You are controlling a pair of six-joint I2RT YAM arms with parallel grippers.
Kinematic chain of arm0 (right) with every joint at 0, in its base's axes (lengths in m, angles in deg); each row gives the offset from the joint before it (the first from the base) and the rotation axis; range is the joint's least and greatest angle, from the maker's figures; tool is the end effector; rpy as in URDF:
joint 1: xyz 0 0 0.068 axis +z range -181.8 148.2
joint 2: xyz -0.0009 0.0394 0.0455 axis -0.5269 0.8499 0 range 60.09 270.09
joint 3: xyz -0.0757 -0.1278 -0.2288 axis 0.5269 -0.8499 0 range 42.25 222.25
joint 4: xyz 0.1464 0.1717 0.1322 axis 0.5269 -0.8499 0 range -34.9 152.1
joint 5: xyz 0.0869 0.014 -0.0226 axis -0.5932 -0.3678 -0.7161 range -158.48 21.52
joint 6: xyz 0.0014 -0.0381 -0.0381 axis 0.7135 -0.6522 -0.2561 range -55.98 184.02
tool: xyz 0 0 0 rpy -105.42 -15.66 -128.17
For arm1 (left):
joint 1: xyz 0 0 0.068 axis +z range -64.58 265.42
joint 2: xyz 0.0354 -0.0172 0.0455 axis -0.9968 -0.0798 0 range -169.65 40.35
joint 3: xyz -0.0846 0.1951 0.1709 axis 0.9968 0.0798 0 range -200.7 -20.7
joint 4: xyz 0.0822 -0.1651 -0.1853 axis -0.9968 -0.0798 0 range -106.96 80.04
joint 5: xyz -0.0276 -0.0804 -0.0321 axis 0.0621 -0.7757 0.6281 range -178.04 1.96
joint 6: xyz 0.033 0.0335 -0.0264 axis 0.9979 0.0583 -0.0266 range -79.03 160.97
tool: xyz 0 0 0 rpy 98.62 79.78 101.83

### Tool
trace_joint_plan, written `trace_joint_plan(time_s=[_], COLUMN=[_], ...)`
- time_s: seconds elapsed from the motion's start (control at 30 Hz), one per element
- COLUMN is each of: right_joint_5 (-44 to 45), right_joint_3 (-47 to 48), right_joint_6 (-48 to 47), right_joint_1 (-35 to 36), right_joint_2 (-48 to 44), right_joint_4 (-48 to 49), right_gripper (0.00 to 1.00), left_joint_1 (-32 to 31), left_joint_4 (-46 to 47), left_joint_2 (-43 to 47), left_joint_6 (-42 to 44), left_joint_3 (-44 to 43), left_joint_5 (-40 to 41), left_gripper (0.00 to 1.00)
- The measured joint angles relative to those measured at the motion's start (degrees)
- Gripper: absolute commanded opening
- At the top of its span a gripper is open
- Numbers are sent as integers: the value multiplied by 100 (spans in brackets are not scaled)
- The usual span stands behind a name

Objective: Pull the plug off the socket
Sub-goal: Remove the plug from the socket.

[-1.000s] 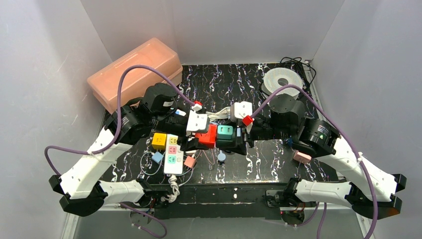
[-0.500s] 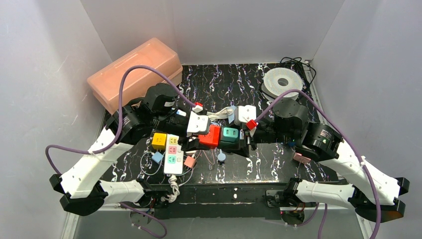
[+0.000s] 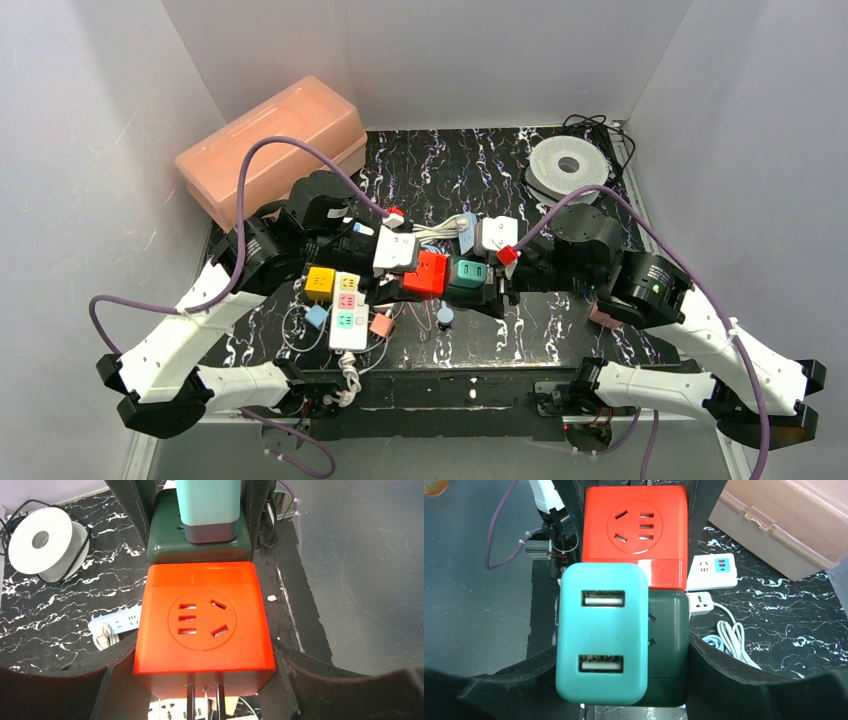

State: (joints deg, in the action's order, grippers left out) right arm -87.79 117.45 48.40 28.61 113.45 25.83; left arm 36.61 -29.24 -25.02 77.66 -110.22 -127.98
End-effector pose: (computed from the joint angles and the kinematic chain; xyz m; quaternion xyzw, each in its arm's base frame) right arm 0.0745 0.1553 0.4455 -0.5608 0.5506 0.3527 0.5079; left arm 0.1209 -0.1729 0.5171 0.6163 0.2961 -0.3028 0.6640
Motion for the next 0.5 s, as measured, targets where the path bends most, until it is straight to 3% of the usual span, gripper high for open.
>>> trace_joint_plan(time_s=[0.27, 0.4, 0.5], right_joint_5=[101, 374, 420], right_joint_3=[-9, -251, -376], right_joint_6=[52, 289, 387], right_joint_1=[11, -118, -116], right_joint_2=[-17, -579, -955], right_joint_4=[-2, -894, -1198], right_gripper=[1, 1, 1], left_joint_1=[186, 745, 815], left_joint_4=[446, 170, 136], left_joint_2=[409, 1196, 1585], left_joint_6=[-234, -461, -625], left_joint_3=[490, 968, 1102], left_joint_5=[-61, 505, 640], left_gripper=[0, 0, 0])
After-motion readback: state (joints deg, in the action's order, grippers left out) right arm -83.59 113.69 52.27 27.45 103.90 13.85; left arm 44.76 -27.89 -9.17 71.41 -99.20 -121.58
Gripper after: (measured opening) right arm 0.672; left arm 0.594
